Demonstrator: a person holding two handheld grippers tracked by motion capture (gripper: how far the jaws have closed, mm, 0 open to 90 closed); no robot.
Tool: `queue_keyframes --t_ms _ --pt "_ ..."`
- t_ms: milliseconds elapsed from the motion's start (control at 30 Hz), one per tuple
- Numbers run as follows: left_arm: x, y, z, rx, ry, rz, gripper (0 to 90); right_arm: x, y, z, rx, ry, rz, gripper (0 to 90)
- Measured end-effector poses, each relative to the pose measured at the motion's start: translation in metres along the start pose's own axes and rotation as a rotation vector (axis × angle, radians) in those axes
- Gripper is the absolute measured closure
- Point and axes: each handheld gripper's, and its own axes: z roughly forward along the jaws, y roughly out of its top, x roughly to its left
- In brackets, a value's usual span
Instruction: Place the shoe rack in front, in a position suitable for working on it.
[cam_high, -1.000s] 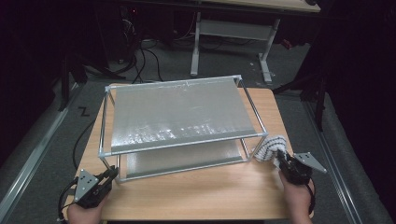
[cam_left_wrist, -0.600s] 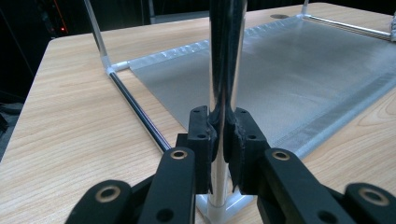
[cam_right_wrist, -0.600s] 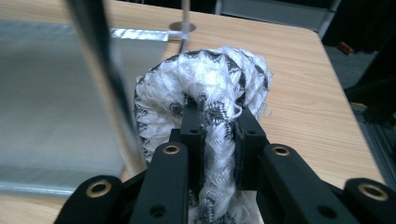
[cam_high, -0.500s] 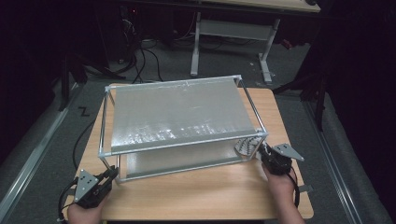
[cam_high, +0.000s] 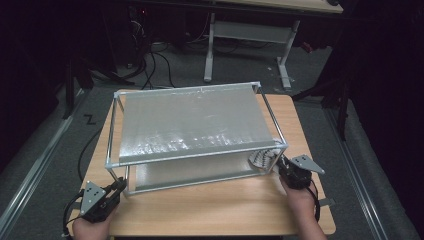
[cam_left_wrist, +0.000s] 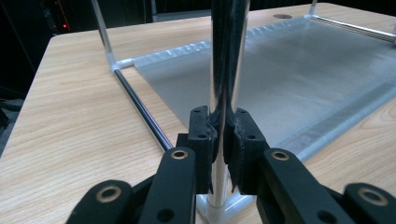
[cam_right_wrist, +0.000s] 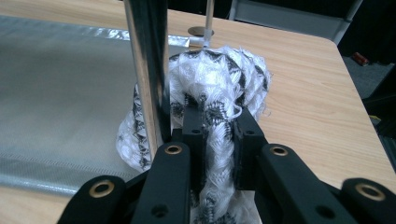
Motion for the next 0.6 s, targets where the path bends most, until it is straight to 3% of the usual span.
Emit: queue_keyframes --t_ms 167,267,367,467,600 --pt "-0.012 0.001 0.006 -0.008 -0.009 0.003 80.3 -0.007 -0.011 -0.022 0.006 -0.03 0.0 79.3" --pt "-0.022 0.007 0.014 0.007 -0.011 0.001 80.3 -0.012 -0.017 -0.033 0.008 -0.06 -0.009 79.4" --pt "-0.029 0.014 0.026 0.031 -0.008 -0.005 80.4 -0.019 -0.025 -0.042 0.003 -0.086 0.012 79.4" --pt "-0.031 0.024 0.042 0.057 0.019 0.006 80.2 -0.025 -0.03 -0.046 0.001 -0.093 0.05 79.4" --pt "-0.026 0.034 0.066 0.074 0.06 0.017 79.7 -0.027 -0.031 -0.045 0.004 -0.097 0.049 79.3"
